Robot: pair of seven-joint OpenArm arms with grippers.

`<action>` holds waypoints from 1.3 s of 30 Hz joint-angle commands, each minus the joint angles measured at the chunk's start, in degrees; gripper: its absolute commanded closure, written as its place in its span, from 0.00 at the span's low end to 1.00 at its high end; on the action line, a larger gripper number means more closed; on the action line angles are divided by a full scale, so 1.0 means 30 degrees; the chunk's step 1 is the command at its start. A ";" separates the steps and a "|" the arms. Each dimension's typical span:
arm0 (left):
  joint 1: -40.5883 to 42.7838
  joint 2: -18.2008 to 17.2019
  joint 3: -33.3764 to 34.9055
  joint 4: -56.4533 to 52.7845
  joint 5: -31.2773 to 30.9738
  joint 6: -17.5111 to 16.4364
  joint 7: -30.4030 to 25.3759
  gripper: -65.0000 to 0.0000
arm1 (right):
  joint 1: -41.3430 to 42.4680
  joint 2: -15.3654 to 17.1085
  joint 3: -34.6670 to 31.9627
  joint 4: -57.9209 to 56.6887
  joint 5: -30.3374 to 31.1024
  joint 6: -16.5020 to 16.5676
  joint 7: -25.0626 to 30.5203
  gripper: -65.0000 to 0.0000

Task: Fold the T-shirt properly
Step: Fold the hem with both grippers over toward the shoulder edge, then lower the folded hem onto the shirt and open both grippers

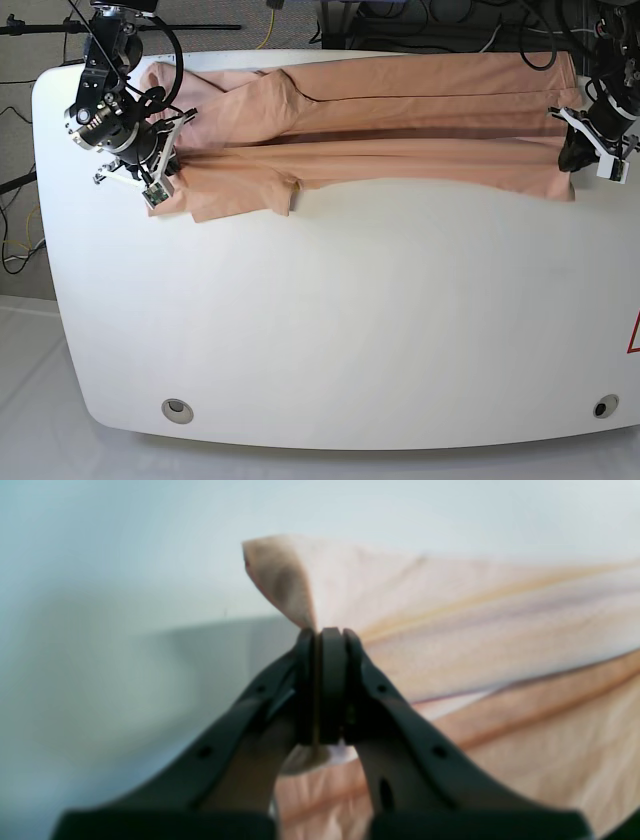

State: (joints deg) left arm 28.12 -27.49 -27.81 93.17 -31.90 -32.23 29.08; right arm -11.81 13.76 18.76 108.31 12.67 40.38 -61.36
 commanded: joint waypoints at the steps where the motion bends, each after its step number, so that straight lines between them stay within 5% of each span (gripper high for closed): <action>1: -0.0014 -0.0411 -0.0223 0.0223 -0.0043 0.0272 -0.0353 0.97 | 0.0305 0.0264 0.0204 0.0298 -0.0317 -0.0127 -0.0074 1.00; 7: -0.0381 -0.0435 -0.0041 0.0292 0.0220 0.0957 -0.0160 0.96 | 0.0581 0.0331 0.0158 0.0242 -0.0125 -0.0127 -0.0658 0.89; 13: -0.0547 -0.0478 0.0231 0.0240 0.0490 0.1385 0.0349 0.95 | 0.0623 0.0357 0.0205 0.0184 -0.0093 -0.0127 -0.0741 0.65; 15: -0.0566 -0.0454 0.0375 0.0193 0.0895 0.1420 0.0723 0.88 | 0.0429 0.0295 0.0347 0.0201 -0.0059 -0.0127 -0.0401 0.54; 27: -0.1137 -0.0490 0.0336 0.0300 0.1680 0.1442 0.1492 0.46 | 0.0578 0.0355 0.0543 0.0245 0.0027 -0.0127 -0.0476 0.48; 39: -0.2541 -0.0416 0.0577 0.0569 0.1829 0.1439 0.1923 0.37 | 0.1282 0.0242 0.0547 0.0350 0.0209 -0.0137 -0.0252 0.48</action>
State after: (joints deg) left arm 22.57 -27.75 -26.15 93.60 -25.87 -27.90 35.31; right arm -9.87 13.96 20.32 108.18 12.71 40.07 -63.46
